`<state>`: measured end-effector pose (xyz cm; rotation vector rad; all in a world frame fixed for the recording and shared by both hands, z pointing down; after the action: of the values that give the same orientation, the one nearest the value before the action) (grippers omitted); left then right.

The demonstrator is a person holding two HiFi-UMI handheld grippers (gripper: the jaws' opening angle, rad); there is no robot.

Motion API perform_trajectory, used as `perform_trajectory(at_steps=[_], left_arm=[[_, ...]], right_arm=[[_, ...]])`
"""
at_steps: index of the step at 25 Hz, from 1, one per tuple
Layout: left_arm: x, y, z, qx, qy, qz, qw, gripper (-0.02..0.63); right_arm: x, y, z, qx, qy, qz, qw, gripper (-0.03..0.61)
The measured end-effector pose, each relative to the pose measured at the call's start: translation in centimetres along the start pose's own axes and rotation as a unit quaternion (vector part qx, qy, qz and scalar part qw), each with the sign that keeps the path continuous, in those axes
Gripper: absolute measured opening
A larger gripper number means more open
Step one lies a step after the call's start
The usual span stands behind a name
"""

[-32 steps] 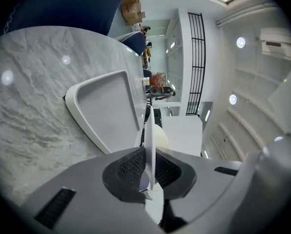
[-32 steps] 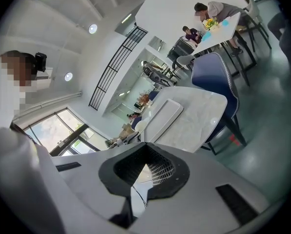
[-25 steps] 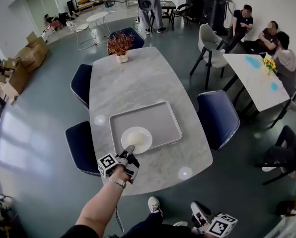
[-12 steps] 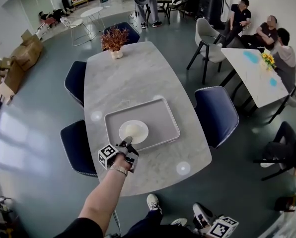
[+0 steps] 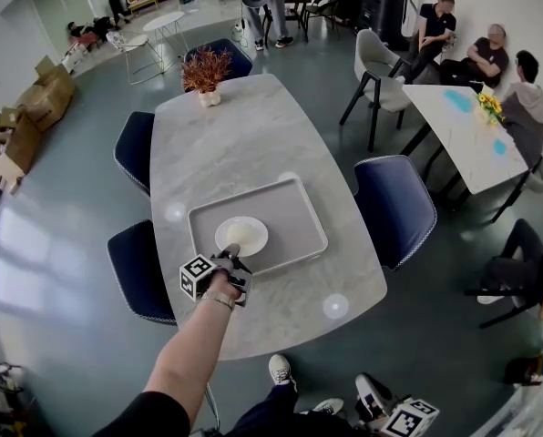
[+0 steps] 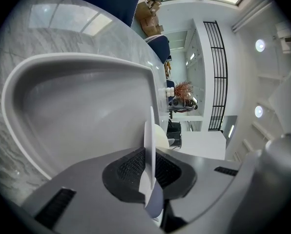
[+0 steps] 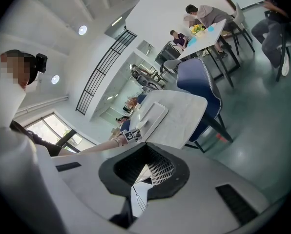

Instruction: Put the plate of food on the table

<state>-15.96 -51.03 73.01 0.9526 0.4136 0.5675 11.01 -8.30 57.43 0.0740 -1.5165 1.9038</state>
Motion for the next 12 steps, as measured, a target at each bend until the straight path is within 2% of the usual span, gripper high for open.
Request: perform_trajectory(at_steps=[4,12], left_arm=[[-0.19,-0.12,0.53,-0.012,0.001,0.004,0.9999,0.026],[-0.69,-0.28,0.73,-0.062,0.001,0.033,0.9975,0.027]], right_arm=[[-0.05,-0.21,-0.20,0.004,0.001,0.000,1.000,0.009],[0.03,-0.36,-0.35,0.002,-0.001,0.000,1.000,0.009]])
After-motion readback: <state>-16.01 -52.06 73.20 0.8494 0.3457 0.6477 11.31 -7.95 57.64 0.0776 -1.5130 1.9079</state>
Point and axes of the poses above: the fingertips, and each gripper's own axes: z forward along the fingers, y to its left, x out of its underside, the point moved 8 cm from there along -z, backward along the fingers, and after that the axes turned 8 degrees about -x, right-handed, at the moved point
